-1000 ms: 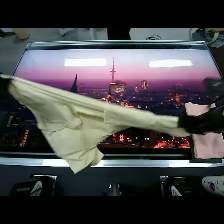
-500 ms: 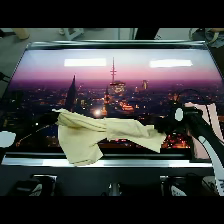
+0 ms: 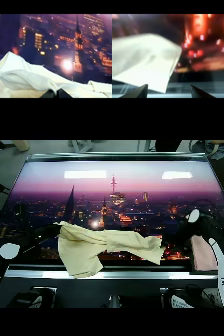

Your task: Fold the shirts.

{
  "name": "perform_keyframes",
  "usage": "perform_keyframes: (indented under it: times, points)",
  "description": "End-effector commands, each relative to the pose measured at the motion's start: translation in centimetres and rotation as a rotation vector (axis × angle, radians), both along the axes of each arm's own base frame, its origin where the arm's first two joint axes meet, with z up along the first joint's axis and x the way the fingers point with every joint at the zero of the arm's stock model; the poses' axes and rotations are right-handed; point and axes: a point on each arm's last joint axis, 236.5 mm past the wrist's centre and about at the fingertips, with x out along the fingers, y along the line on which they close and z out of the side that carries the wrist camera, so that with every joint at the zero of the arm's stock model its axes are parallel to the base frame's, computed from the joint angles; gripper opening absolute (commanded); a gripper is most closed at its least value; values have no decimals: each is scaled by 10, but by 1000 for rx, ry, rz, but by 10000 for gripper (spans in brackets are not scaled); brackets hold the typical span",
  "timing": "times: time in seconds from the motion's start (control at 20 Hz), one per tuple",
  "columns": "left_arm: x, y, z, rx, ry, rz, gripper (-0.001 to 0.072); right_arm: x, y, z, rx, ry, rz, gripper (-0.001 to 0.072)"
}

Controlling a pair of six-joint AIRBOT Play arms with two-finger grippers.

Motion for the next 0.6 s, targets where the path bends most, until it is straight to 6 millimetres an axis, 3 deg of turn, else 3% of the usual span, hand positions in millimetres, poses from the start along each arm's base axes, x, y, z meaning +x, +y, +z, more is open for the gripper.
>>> perform_keyframes:
  times: [0.0, 0.1, 0.25, 0.3, 0.4, 0.5, 0.55]
  points:
    - [0, -1, 0, -2, -2, 0, 36, -46, 37, -29, 213, 90, -121, 525]
    - [0, -2, 2, -11, -2, 0, 36, -42, 44, -50, 219, 36, -191, 525]
    - [-3, -7, 7, -22, 9, -17, 36, -21, 40, -61, 193, -56, -251, 518]
    - [-2, -7, 11, -23, 5, -22, 36, -13, 39, -62, 191, -87, -271, 450]
    - [1, -8, 20, -20, -15, -26, 36, 1, 37, -60, 190, -132, -297, 22]
    - [7, -8, 40, 14, -75, -56, 36, 21, 37, -43, 208, -192, -261, 13]
    - [12, -7, 55, 31, -115, -65, 35, 34, 36, -25, 218, -241, -221, 12]
